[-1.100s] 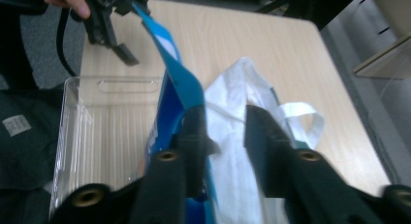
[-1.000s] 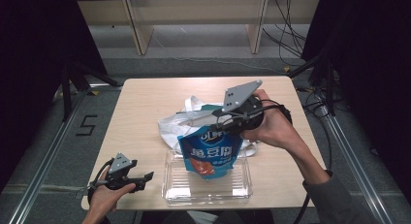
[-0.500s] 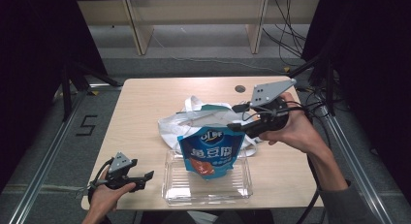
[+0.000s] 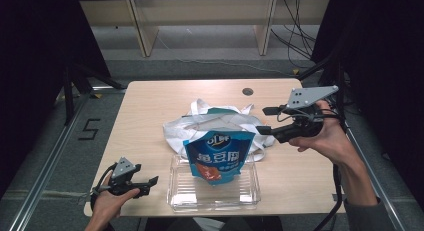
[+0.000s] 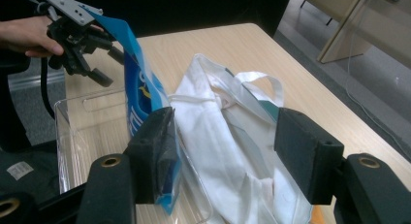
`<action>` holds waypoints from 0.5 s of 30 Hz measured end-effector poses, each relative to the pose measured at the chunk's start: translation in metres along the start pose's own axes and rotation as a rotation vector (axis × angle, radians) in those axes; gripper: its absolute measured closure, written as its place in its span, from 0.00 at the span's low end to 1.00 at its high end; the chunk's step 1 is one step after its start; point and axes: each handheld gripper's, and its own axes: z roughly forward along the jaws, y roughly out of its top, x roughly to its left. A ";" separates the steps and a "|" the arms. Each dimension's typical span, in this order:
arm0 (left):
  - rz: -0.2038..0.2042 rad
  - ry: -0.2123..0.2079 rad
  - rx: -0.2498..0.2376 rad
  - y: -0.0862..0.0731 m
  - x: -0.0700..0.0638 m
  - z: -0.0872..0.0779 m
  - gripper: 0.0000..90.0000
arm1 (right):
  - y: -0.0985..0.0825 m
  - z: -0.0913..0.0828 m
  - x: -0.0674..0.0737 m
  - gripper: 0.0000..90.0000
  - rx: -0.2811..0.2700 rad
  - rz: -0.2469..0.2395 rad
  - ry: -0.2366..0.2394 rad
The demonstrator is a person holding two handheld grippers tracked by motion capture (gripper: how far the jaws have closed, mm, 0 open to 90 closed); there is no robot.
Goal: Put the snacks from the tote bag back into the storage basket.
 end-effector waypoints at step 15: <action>-0.004 -0.006 0.008 0.001 0.000 0.001 0.21 | -0.051 -0.002 -0.016 0.43 0.001 0.117 -0.114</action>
